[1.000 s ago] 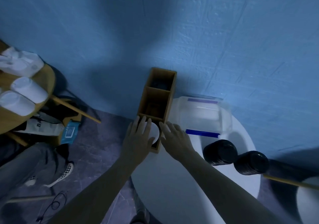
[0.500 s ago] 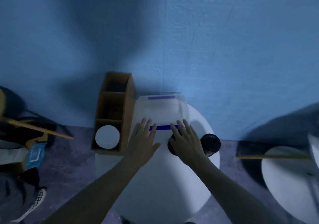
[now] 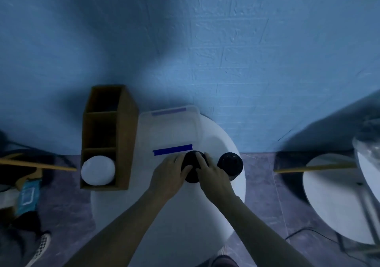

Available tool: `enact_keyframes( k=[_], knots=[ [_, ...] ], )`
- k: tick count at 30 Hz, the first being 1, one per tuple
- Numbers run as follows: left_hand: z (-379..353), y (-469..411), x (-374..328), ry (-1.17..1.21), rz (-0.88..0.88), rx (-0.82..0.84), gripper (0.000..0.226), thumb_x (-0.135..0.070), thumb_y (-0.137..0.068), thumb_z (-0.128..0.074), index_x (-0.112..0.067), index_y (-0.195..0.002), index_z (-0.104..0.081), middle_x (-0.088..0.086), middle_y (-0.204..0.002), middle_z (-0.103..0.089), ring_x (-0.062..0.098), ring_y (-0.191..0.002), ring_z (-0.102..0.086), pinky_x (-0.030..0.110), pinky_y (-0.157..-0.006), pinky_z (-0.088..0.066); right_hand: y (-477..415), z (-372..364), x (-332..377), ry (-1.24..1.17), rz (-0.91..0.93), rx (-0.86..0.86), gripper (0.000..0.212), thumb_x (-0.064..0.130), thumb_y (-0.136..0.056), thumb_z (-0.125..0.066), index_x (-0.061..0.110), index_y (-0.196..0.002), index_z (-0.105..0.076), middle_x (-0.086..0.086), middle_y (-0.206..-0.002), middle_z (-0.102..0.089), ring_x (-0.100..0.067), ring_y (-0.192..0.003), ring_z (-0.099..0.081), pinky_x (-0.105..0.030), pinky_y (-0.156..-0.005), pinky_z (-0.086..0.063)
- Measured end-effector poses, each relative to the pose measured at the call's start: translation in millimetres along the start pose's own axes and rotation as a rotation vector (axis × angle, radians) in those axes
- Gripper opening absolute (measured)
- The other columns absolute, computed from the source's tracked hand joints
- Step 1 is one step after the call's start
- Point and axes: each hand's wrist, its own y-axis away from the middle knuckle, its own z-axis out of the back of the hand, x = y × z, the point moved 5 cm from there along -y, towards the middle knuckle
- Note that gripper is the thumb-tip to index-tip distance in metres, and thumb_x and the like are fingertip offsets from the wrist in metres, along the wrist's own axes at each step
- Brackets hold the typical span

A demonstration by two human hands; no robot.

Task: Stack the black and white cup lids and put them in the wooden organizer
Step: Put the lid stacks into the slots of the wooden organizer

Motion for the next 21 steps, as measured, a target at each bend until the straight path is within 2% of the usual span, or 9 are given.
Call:
enact_keyframes(
  k=[2, 3, 5, 7, 9, 10, 12, 15, 21],
  knots=[
    [-9.9, -2.1, 8.2, 0.28, 0.166, 0.115, 0.054, -0.052, -0.101, -0.051, -0.025, -0.146, -0.042, -0.003, -0.139, -0.058, 0.014, -0.117, -0.061, 0.023, -0.09, -0.05, -1.0, -2.8, -2.2, -0.143, -0.045, -0.037, 0.053, 0.021, -0.104, -0.047, 0.023, -0.155, -0.033, -0.002, -0.158, -0.038, -0.026, -0.103, -0.067, -0.03, -0.076, -0.053],
    [-17.1, -1.5, 12.8, 0.47, 0.284, 0.194, 0.056, -0.052, -0.099, -0.054, -0.025, -0.146, -0.041, -0.002, -0.14, -0.057, 0.014, -0.115, -0.061, 0.025, -0.089, -0.05, -1.1, -4.2, -4.4, -0.254, -0.095, -0.058, 0.053, 0.02, -0.103, -0.051, 0.023, -0.153, -0.035, 0.001, -0.154, -0.044, -0.023, -0.11, -0.066, -0.03, -0.085, -0.054],
    [-31.8, 4.3, 17.0, 0.827, 0.505, 0.33, 0.06, -0.051, -0.098, -0.058, -0.025, -0.148, -0.039, -0.001, -0.139, -0.054, 0.014, -0.116, -0.056, 0.029, -0.094, -0.046, -0.1, -8.3, -9.6, -0.522, -0.246, -0.04, 0.059, 0.018, -0.1, -0.057, 0.023, -0.154, -0.034, 0.006, -0.139, -0.053, -0.015, -0.12, -0.059, -0.025, -0.095, -0.047],
    [-41.5, 8.4, 17.0, 0.997, 0.607, 0.397, 0.055, -0.049, -0.099, -0.058, -0.028, -0.146, -0.04, -0.005, -0.13, -0.052, 0.015, -0.119, -0.052, 0.03, -0.097, -0.044, 1.5, -15.9, -11.2, -0.834, -0.38, 0.046, 0.058, 0.017, -0.098, -0.06, 0.028, -0.15, -0.036, 0.011, -0.133, -0.053, -0.013, -0.123, -0.056, -0.02, -0.094, -0.044],
    [-47.7, 7.6, 18.2, 1.052, 0.62, 0.398, 0.045, -0.048, -0.099, -0.057, -0.035, -0.139, -0.042, -0.006, -0.131, -0.052, 0.014, -0.122, -0.051, 0.031, -0.097, -0.043, 1.8, -23.2, -12.4, -1.085, -0.469, 0.095, 0.046, 0.016, -0.098, -0.059, 0.036, -0.136, -0.043, 0.011, -0.128, -0.059, -0.008, -0.116, -0.058, -0.02, -0.086, -0.048],
    [-48.4, 7.4, 17.7, 1.081, 0.624, 0.395, 0.046, -0.05, -0.098, -0.059, -0.036, -0.139, -0.043, -0.006, -0.133, -0.052, 0.014, -0.124, -0.05, 0.032, -0.099, -0.043, 2.1, -28.4, -13.3, -1.19, -0.518, 0.121, 0.043, 0.019, -0.098, -0.059, 0.039, -0.133, -0.044, 0.012, -0.126, -0.058, -0.005, -0.113, -0.056, -0.025, -0.087, -0.049],
    [-51.5, 7.1, 17.3, 1.145, 0.633, 0.407, 0.065, -0.059, -0.087, -0.062, -0.037, -0.144, -0.04, -0.007, -0.138, -0.051, 0.014, -0.129, -0.048, 0.033, -0.102, -0.042, 2.5, -38.3, -16.9, -1.287, -0.616, 0.169, 0.043, 0.032, -0.097, -0.062, 0.043, -0.134, -0.046, 0.014, -0.131, -0.056, -0.007, -0.118, -0.054, -0.039, -0.098, -0.049],
    [-53.9, 5.5, 19.1, 1.198, 0.634, 0.419, 0.075, -0.063, -0.077, -0.062, -0.039, -0.144, -0.038, -0.008, -0.141, -0.049, 0.014, -0.13, -0.047, 0.034, -0.1, -0.04, -3.1, -46.7, -21.6, -1.319, -0.669, 0.166, 0.053, 0.052, -0.09, -0.069, 0.042, -0.137, -0.048, 0.01, -0.136, -0.057, -0.014, -0.124, -0.054, -0.048, -0.107, -0.046],
    [-44.2, 9.6, 29.8, 1.239, 0.653, 0.355, 0.077, -0.061, -0.073, -0.066, -0.031, -0.139, -0.039, -0.003, -0.135, -0.054, 0.01, -0.118, -0.054, 0.026, -0.081, -0.044, -8.9, -48.5, -11.0, -1.342, -0.662, 0.173, 0.043, 0.048, -0.088, -0.073, 0.038, -0.124, -0.052, 0.003, -0.126, -0.061, -0.014, -0.115, -0.058, -0.047, -0.106, -0.048]
  ],
)
